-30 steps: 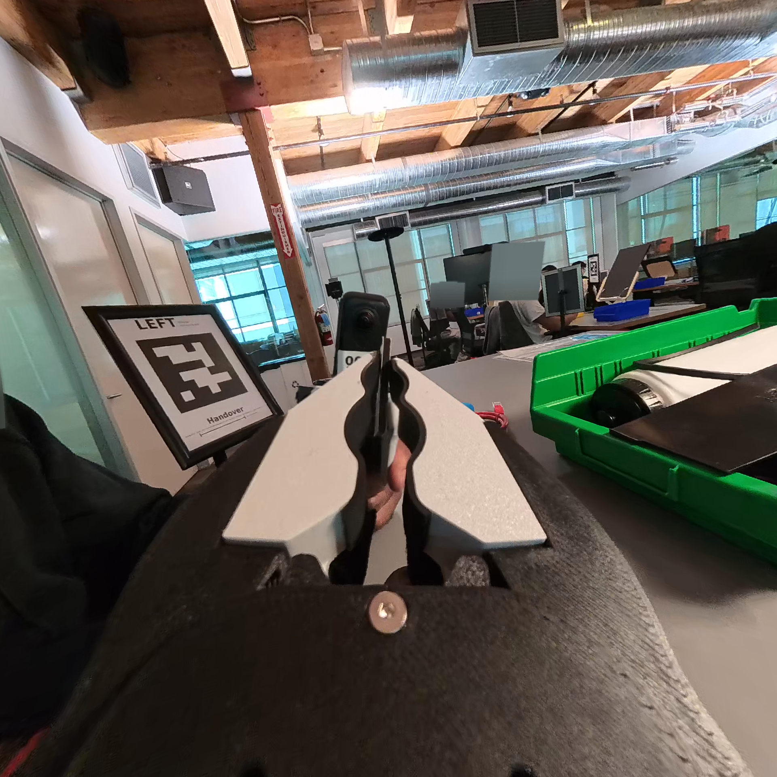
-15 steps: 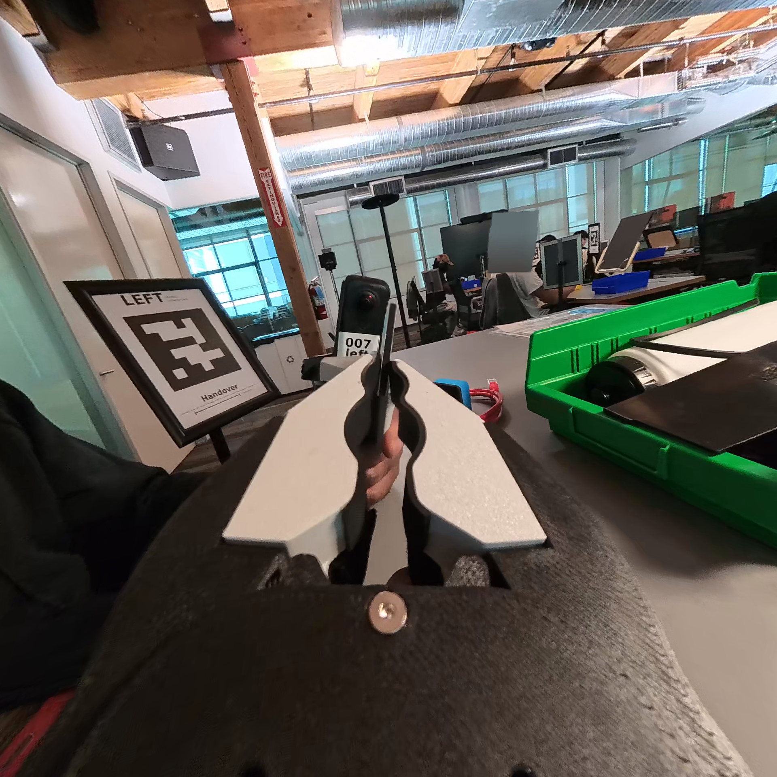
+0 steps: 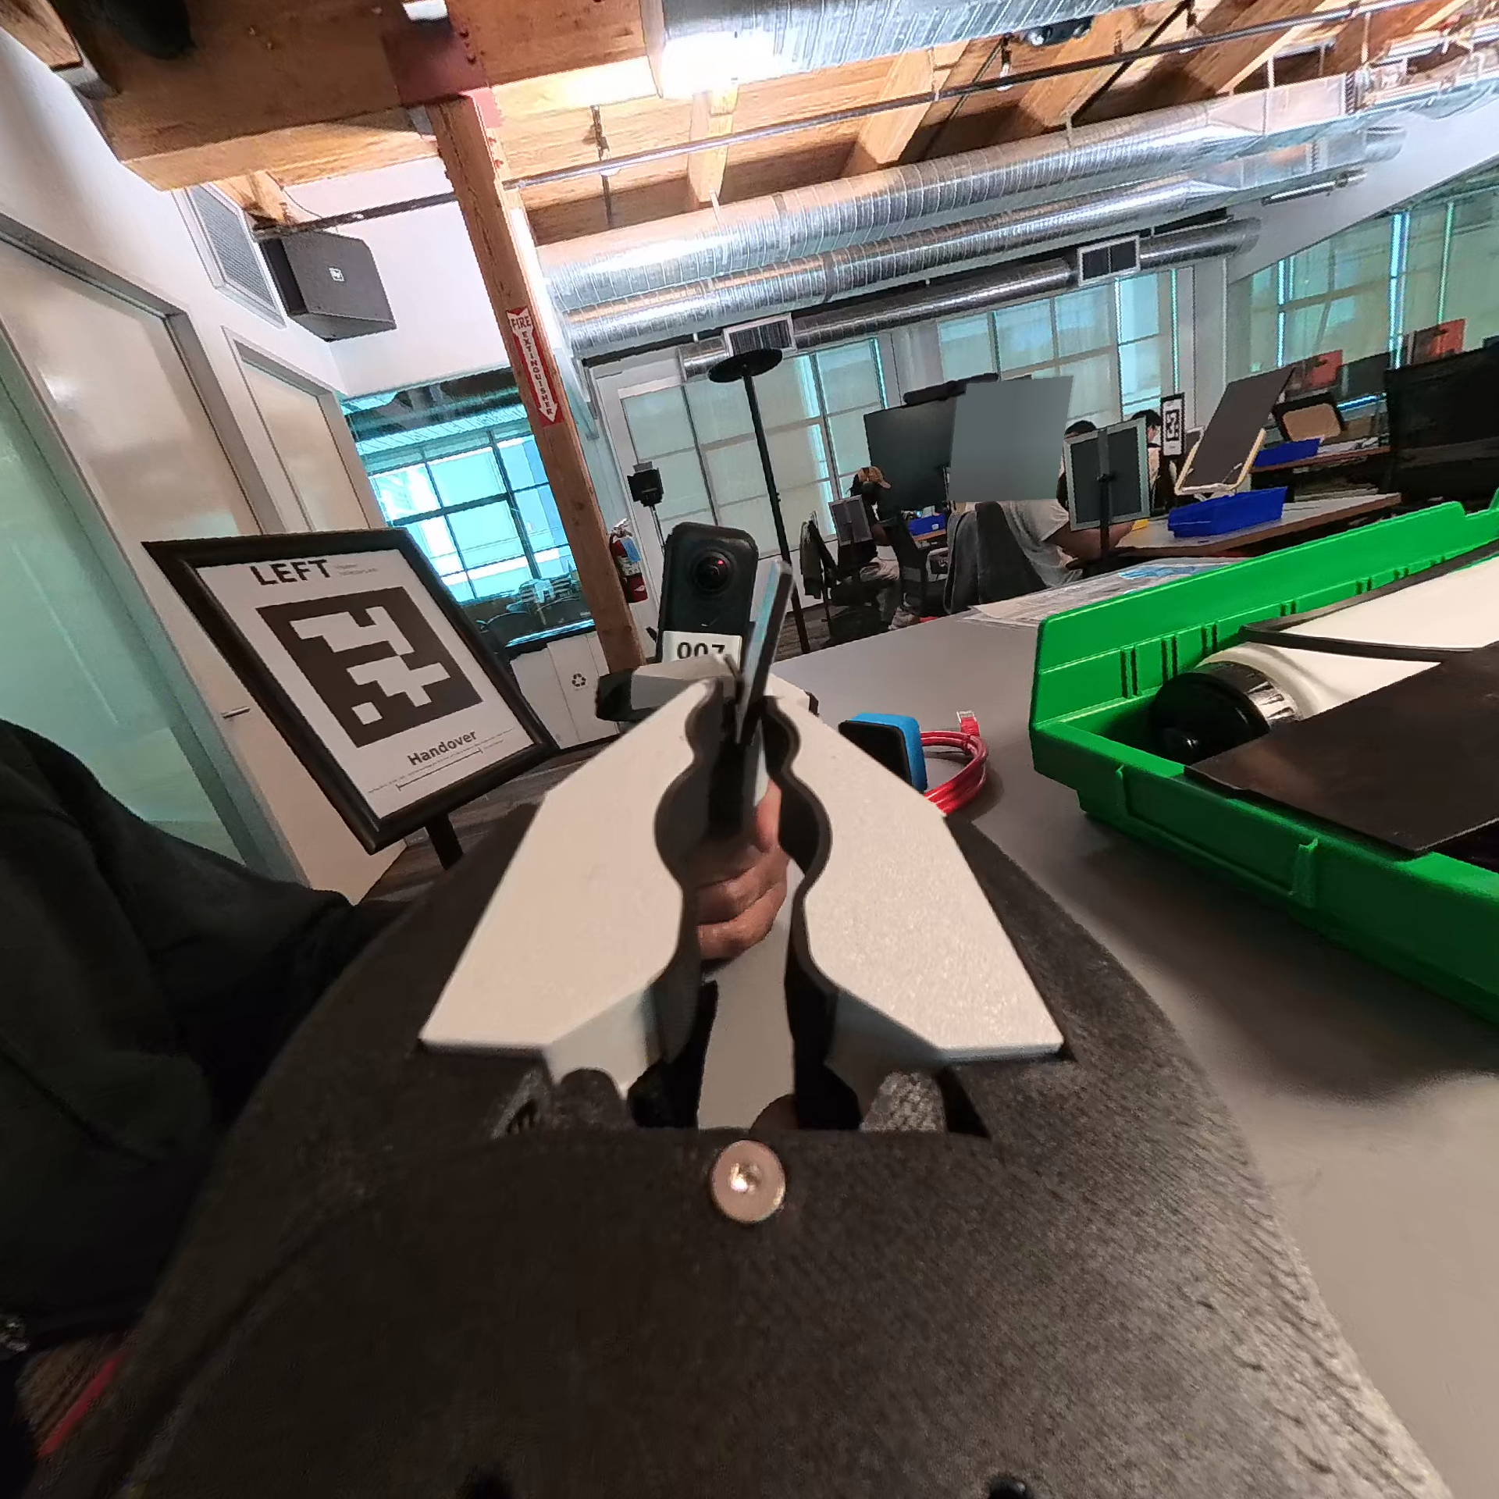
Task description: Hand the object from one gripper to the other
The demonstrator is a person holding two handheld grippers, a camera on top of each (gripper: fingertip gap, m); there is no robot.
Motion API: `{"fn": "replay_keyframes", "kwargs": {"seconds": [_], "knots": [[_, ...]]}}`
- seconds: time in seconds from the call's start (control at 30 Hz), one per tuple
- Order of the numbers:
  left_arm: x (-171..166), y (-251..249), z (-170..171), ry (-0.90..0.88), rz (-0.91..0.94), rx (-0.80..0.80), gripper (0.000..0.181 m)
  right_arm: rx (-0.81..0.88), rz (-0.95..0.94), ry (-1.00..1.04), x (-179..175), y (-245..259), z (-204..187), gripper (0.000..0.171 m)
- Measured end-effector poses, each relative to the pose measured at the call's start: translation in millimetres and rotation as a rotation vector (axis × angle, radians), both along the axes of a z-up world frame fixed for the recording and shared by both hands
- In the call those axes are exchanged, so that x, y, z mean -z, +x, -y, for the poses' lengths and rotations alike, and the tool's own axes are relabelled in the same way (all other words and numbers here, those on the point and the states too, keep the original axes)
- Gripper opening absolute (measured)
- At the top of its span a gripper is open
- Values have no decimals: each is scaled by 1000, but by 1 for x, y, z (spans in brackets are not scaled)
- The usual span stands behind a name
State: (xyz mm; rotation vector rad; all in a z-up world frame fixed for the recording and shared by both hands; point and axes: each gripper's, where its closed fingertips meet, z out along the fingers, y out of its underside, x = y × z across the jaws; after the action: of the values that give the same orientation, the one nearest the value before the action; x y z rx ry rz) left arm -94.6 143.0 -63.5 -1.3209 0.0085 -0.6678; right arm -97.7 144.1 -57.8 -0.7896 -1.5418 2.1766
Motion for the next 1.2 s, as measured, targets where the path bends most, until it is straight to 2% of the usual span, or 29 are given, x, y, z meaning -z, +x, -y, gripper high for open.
{"fn": "replay_keyframes", "kwargs": {"seconds": [0.1,0.23,0.37,0.47,0.57,0.7,0.8,0.9,1.07,1.2], "knots": [[-1,-4,0,5,13,-16,4,-12,10,7,1,1,3,18],[-3,-3,2,23,15,-7,4,-5,34,14,4,-2,3,4],[-2,-2,2,18,9,-4,3,-13,32,-2,3,-1,2,5],[0,2,0,3,-13,4,4,4,34,-28,1,-3,-3,13],[1,4,-2,-12,-26,2,4,-19,24,-43,-1,0,-3,5],[1,4,-2,-11,-26,5,4,7,12,-45,-2,-2,-5,9],[2,5,-2,-17,-29,4,4,-6,9,-54,-3,0,-5,5],[2,4,-2,-18,-25,6,4,17,7,-61,-3,-2,-8,11],[2,4,-3,-22,-22,6,3,0,2,-89,-6,-1,-10,5],[2,4,-2,-20,-16,10,4,28,0,-107,-6,-4,-15,11]]}}
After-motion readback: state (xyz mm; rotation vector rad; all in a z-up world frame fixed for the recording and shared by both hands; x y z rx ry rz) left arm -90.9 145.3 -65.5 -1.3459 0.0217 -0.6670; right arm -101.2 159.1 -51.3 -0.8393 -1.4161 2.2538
